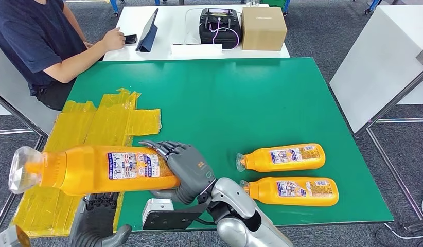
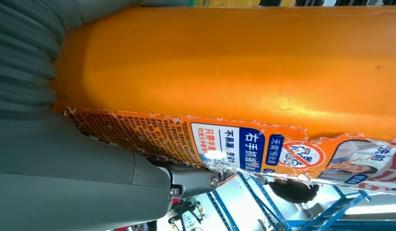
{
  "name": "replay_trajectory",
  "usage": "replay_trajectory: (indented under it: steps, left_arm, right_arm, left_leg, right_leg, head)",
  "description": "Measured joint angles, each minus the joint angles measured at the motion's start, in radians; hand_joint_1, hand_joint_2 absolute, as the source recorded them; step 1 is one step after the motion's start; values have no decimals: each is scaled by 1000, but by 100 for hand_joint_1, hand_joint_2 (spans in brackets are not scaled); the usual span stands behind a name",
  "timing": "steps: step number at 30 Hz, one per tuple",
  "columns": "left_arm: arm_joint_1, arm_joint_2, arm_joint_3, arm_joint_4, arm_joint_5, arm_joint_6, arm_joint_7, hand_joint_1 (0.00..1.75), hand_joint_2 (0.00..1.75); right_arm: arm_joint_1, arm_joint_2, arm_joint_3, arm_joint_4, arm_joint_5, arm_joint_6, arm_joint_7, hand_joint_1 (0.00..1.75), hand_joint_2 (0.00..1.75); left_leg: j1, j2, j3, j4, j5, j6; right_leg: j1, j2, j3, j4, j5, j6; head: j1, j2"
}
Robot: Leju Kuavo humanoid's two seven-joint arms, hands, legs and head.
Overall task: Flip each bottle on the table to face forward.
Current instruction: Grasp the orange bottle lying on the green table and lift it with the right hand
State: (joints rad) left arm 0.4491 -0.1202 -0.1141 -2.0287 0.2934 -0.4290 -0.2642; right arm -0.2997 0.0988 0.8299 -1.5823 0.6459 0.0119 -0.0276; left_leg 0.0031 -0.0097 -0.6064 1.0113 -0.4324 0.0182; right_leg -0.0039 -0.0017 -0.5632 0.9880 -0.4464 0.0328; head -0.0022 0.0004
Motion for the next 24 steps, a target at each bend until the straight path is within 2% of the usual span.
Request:
replay_trajectory:
  steps: [5,11,24]
  left_arm:
    - [-3,12,-61,0,-2,75,-3,0,175]
    - [-6,34,-105,0,7,108,-16,0,175]
    - [-45,32,-112,-21,53,149,-11,0,175]
  right_arm:
    - [26,-34,-6,-29,-8,3,-10,175,175]
    - [32,-51,-10,-37,-17,16,-18,175,175]
    - [97,-36,15,-36,-70,67,-73,175,175]
  left_leg:
    - [0,0,0,0,0,0]
    - [0,0,0,0,0,0]
    - [0,0,0,0,0,0]
  right_leg:
    - [0,0,0,0,0,0]
    - [0,0,0,0,0,0]
    - [0,0,0,0,0,0]
  head:
    - [0,0]
    - [0,0]
    - [0,0]
